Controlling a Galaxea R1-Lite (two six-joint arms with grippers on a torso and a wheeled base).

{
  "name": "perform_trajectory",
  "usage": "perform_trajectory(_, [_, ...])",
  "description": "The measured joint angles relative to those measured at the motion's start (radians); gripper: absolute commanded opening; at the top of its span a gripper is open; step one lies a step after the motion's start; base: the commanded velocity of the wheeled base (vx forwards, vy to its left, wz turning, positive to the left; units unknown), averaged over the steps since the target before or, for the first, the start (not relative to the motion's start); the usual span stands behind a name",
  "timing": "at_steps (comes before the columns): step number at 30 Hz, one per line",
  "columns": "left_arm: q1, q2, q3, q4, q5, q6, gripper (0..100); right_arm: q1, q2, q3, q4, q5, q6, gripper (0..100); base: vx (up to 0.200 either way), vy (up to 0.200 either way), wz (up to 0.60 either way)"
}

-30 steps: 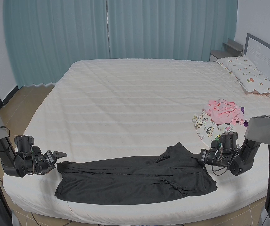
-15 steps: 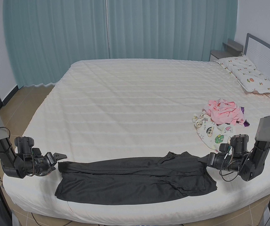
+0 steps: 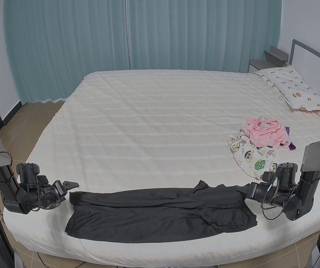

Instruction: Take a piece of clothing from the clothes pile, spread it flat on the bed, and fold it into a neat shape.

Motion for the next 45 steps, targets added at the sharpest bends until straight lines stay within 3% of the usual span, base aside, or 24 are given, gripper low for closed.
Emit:
perform_trajectory(7, [0.0, 0.001, 0.001, -0.001, 0.0, -0.004, 100, 0.0, 0.082, -0.097, -0.057, -0.006, 0.013, 100, 0.0, 0.0, 0.0])
perform_trajectory(18, [-0.001, 0.011, 0.0, -0.001, 0.0, -0.002, 100, -0.006, 0.049, -0.075, -0.079, 0.022, 0.146, 100, 0.0, 0.0, 0.0])
perform_trajectory(23, [0.0, 0.013, 0.0, -0.002, 0.0, -0.003, 100, 0.0, 0.023, -0.03, -0.081, 0.033, 0.13, 100, 0.0, 0.0, 0.0])
perform_trajectory(31, [-0.001, 0.013, 0.001, -0.001, 0.0, -0.005, 100, 0.004, 0.031, 0.016, -0.073, 0.039, 0.033, 100, 0.0, 0.0, 0.0])
perform_trajectory(37, [0.0, 0.013, 0.0, -0.001, -0.001, -0.006, 100, 0.018, 0.067, -0.008, -0.068, 0.039, 0.021, 100, 0.0, 0.0, 0.0])
perform_trajectory(38, [0.0, 0.014, 0.0, -0.001, 0.0, -0.006, 100, 0.021, 0.073, -0.014, -0.066, 0.039, 0.021, 0, 0.0, 0.0, 0.0])
perform_trajectory(45, [0.0, 0.014, 0.0, -0.002, 0.0, -0.006, 100, 0.033, 0.103, -0.038, -0.069, 0.039, 0.016, 0, 0.0, 0.0, 0.0])
